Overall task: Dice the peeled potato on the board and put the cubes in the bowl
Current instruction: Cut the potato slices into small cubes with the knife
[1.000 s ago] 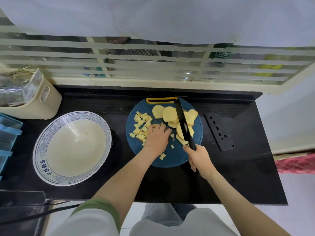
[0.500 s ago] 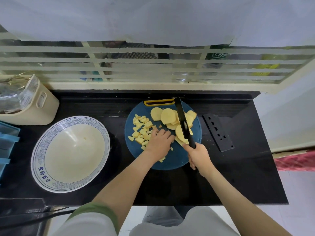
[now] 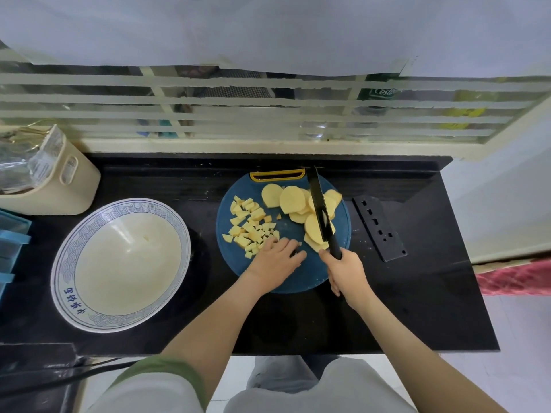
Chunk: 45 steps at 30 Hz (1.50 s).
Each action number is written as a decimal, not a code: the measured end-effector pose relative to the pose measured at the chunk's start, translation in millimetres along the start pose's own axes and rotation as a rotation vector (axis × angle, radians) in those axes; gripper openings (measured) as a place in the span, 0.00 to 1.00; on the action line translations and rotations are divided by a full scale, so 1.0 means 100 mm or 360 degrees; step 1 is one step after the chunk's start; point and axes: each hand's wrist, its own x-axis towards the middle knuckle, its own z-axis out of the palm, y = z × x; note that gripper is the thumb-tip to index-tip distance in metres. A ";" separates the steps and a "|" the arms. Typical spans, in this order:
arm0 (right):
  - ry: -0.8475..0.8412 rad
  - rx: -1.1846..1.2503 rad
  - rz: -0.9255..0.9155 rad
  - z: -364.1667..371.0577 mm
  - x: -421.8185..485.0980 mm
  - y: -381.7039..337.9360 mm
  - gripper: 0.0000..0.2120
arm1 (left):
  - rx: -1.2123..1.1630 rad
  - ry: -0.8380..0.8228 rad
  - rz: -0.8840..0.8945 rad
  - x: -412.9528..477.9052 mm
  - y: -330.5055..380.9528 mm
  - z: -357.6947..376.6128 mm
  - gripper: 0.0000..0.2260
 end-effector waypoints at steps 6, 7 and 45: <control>0.0061 -0.0020 -0.0007 -0.07 -0.04 0.02 0.14 | 0.0238 -0.0045 -0.0289 0.02 -0.07 -0.07 0.20; 0.0068 -0.0019 -0.0007 -0.08 -0.05 0.02 0.14 | 0.0249 -0.0046 -0.0326 0.02 -0.08 -0.07 0.20; 0.0378 0.0066 0.0082 -0.37 -0.19 0.17 0.14 | -0.0189 -0.0274 -0.0584 1.13 0.02 -0.52 0.23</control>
